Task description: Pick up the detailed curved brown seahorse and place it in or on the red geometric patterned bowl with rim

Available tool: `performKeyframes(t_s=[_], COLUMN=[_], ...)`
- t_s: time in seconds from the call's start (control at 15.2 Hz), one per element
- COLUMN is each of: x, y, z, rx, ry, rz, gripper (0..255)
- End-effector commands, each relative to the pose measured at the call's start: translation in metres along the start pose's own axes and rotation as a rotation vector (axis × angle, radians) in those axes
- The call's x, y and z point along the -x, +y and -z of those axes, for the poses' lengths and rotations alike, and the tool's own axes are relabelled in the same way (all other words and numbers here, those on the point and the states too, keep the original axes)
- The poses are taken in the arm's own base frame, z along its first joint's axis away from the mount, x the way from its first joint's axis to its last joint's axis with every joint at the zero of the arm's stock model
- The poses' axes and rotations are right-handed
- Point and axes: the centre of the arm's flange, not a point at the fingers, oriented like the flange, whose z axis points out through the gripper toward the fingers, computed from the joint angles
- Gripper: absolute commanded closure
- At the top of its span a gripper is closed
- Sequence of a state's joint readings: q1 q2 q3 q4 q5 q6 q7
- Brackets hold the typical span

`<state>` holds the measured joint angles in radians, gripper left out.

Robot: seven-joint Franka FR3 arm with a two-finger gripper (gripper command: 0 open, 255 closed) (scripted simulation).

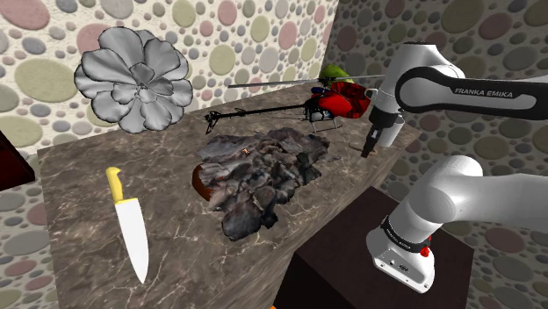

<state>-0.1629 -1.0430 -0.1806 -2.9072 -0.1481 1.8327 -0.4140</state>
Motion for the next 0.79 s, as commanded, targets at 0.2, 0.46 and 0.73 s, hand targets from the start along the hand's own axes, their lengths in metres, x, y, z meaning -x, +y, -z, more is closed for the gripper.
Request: performKeyframes(t_s=[0.2, 0.46, 0.73], x=[0.001, 0.002, 0.002], y=[-0.001, -0.002, -0.002], z=[0.025, 0.046, 0.068], rx=[0.000, 0.000, 0.000], ry=[0.000, 0.000, 0.000], rz=[0.000, 0.000, 0.000], gripper=[255, 255, 255])
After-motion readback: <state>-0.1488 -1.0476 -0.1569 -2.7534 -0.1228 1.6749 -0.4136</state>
